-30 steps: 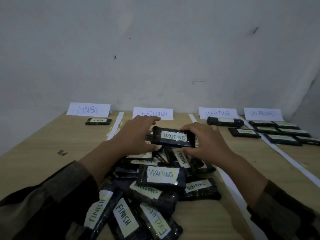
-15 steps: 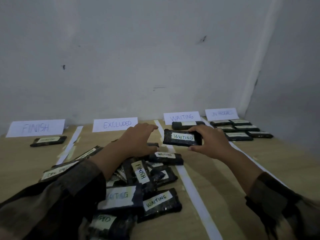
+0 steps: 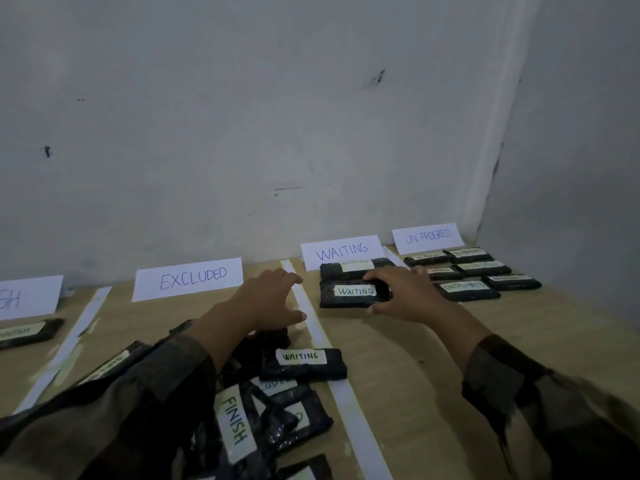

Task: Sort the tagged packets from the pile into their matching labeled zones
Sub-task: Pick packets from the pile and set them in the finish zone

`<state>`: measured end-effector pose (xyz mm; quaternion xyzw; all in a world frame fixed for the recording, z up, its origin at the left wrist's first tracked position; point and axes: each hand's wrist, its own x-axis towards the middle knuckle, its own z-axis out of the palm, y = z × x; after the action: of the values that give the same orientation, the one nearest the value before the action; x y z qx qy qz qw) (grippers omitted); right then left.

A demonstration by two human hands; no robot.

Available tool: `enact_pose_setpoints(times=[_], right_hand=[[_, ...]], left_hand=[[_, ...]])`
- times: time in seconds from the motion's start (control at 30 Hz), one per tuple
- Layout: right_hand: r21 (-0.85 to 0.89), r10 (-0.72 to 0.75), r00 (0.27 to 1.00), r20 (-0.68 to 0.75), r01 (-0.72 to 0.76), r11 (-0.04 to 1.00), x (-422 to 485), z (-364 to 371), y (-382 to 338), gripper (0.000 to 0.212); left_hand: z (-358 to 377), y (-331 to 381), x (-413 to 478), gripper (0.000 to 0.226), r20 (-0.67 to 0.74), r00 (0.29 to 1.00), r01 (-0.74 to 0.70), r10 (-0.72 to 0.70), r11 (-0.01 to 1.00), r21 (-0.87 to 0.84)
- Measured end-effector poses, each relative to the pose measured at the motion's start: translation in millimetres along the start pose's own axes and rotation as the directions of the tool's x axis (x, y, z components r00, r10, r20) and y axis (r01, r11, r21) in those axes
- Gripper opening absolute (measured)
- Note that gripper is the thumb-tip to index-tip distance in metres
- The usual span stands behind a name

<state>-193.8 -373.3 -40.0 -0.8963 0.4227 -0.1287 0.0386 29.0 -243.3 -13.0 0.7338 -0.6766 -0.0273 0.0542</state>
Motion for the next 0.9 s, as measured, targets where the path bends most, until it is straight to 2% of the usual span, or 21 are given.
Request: enact_pose_setpoints(times=[0.3,0.63,0.9], right_hand=[[-0.106,-0.017,0.993,0.114,0.029,0.994,44.0,27.4,1.2,0.064],[-0.149,-0.007,0.974,0.228,0.042,0.988,60.5,31.5,0.3,0.061],[-0.146,0.012,0.978,0.206,0.019,0.989,55.9,23.0,-8.5,0.069]], left_hand=[[20.0,-21.5,38.5,0.066,0.103,0.994,0.028,-0.025,0.999,-0.026],[26.9,-31.2,45.6,0.063,0.121,0.992,0.034,-0.029,0.999,-0.040],[17.5,-35.1,35.9,0.061,0.088,0.996,0.017,-0.010,0.997,-0.074]])
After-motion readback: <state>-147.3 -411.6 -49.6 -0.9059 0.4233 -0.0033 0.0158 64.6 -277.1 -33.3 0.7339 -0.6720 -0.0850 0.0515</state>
